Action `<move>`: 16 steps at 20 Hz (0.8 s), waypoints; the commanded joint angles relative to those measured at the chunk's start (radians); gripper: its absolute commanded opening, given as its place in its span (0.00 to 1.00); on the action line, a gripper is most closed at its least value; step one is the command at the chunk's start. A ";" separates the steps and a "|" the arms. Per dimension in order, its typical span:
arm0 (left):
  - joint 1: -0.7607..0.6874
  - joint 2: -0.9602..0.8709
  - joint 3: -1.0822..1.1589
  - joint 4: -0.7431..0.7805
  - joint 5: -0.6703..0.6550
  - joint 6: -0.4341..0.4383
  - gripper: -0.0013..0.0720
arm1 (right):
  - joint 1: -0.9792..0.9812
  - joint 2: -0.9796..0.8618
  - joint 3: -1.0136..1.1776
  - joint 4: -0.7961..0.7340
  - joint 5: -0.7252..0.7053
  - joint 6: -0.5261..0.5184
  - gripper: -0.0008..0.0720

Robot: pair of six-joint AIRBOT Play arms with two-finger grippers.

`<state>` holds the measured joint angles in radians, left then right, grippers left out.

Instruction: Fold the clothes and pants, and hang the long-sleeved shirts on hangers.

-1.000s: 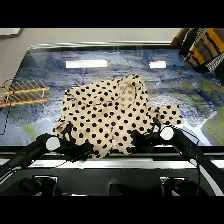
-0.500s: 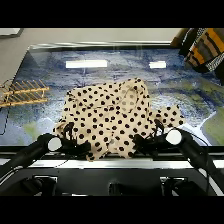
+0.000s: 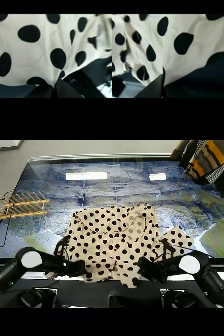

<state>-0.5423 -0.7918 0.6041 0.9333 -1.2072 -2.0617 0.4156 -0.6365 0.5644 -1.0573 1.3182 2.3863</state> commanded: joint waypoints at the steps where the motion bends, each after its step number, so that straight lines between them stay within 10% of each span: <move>1: 0.144 -0.087 0.077 -0.077 0.003 0.033 0.04 | 0.005 -0.101 0.036 -0.032 -0.199 0.123 0.04; 8: 0.287 -0.491 0.231 -0.227 0.003 0.241 0.04 | 0.005 -0.436 0.124 -0.002 -0.597 0.330 0.08; 9: 0.287 -0.541 0.251 -0.227 0.006 0.246 0.07 | 0.005 -0.476 0.124 0.014 -0.630 0.351 0.20; 11: 0.287 -0.613 0.285 -0.227 0.023 0.249 0.45 | 0.005 -0.530 0.124 0.024 -0.679 0.331 0.64; 16: 0.364 -0.565 0.362 -0.070 0.003 0.316 0.58 | 0.005 -0.416 0.192 -0.338 -0.517 0.200 0.70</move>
<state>-0.2199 -1.3708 0.9207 0.7593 -1.1870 -1.7885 0.4194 -1.1004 0.7136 -1.1698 0.7124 2.6408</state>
